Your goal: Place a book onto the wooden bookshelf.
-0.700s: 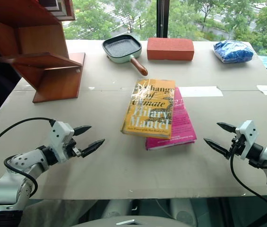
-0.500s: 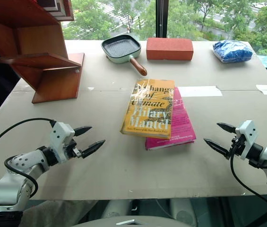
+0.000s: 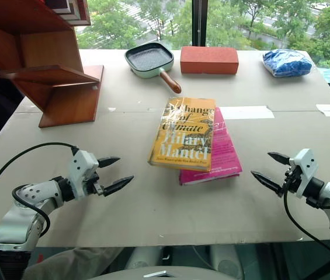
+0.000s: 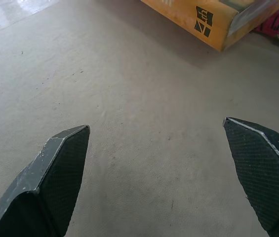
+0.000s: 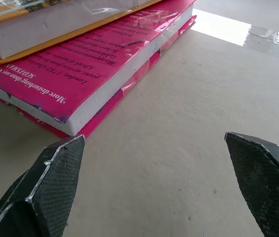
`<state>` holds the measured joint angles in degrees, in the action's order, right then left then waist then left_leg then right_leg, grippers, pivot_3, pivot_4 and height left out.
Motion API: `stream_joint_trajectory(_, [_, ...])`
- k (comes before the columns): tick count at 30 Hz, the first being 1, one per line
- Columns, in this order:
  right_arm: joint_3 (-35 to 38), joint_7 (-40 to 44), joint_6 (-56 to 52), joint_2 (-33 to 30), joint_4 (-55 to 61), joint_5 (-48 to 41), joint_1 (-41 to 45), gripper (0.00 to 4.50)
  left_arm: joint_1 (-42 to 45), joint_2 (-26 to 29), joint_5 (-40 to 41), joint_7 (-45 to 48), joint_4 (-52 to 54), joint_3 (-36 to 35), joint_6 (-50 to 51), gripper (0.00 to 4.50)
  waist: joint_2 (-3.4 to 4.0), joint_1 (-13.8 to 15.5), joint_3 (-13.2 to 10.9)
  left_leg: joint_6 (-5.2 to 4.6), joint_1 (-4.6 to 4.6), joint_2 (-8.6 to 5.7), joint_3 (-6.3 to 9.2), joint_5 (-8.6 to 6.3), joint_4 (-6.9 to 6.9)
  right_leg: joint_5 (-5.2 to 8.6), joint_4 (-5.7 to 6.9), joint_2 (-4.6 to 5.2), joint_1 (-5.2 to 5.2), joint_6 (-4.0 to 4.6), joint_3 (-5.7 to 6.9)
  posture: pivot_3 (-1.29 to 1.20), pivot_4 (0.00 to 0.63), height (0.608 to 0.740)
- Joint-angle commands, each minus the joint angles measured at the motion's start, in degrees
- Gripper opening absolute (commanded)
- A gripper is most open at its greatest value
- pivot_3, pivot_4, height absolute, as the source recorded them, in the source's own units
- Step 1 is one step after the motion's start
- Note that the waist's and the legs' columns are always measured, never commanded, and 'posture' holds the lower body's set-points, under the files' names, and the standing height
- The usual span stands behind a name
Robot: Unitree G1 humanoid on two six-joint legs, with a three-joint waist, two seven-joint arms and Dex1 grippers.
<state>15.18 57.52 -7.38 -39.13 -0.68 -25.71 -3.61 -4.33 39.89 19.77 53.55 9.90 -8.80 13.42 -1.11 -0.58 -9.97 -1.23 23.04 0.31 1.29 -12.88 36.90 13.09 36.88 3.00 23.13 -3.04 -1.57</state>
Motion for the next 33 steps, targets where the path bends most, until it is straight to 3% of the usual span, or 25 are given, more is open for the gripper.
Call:
stream_joint_trajectory(1, [2.08, -0.12, -0.43, -1.14, 2.78, -1.09, -0.25, 4.50, -0.10, 1.07, 0.91, 0.82, 1.33, -1.14, -0.42, 4.45, 0.00, 0.00, 0.00, 0.00, 0.00, 0.00, 0.00, 0.00, 0.00, 0.00, 0.00, 0.00, 0.00, 0.00, 0.00, 0.00, 0.150, 0.740])
stream_joint_trajectory(9, [1.79, -0.55, -3.49, -1.44, 4.30, -3.36, 3.39, 4.50, 2.86, 3.47, 7.77, 4.83, -0.39, -3.82, 6.99, 4.45, 0.01, -0.04, -0.01, 0.00, -0.01, 0.00, 0.02, 0.00, 0.00, 0.00, 0.00, -0.02, 0.00, -0.01, 0.02, 0.00, 0.150, 0.740])
stream_joint_trajectory(14, [3.13, 2.78, -5.73, -2.44, 8.77, -8.30, 2.80, 4.50, 12.98, 1.28, 14.58, 5.07, -6.58, -3.67, 16.08, 4.45, 0.06, 0.52, -0.04, 0.00, 0.02, 0.00, 0.08, 0.00, 0.03, 0.01, 0.00, -0.09, -0.02, -0.04, 0.09, 0.00, 0.150, 0.740])
stream_joint_trajectory(20, [8.07, 0.41, -11.56, -4.58, 22.22, -14.45, -2.19, 4.50, 30.54, -0.60, 16.75, 7.58, -22.58, 3.14, 33.98, 4.45, 0.08, 0.78, -0.07, -0.01, 0.32, -0.06, 0.14, 0.00, 0.32, -0.10, 0.05, -0.24, 0.02, -0.34, 0.35, 0.00, 0.150, 0.740])
stream_joint_trajectory(25, [10.38, -2.74, -15.47, -5.59, 30.71, -17.59, -4.95, 4.50, 46.97, -7.76, 16.27, 10.07, -42.96, 5.87, 42.94, 4.45, -0.01, 1.08, -0.08, -0.01, 0.63, -0.20, 0.38, 0.01, 0.58, -0.05, 0.07, -0.26, 0.08, -0.47, 0.63, 0.00, 0.150, 0.740])
stream_joint_trajectory(33, [16.81, -6.57, -21.55, -6.66, 39.47, -26.85, -8.40, 4.50, 55.30, -13.51, 10.97, 21.68, -58.22, 13.64, 46.54, 4.45, -0.02, 0.22, -0.09, -0.01, 0.76, -0.22, 0.39, 0.01, 0.52, -0.15, 0.08, -0.26, 0.21, -0.26, 0.61, 0.00, 0.150, 0.740])
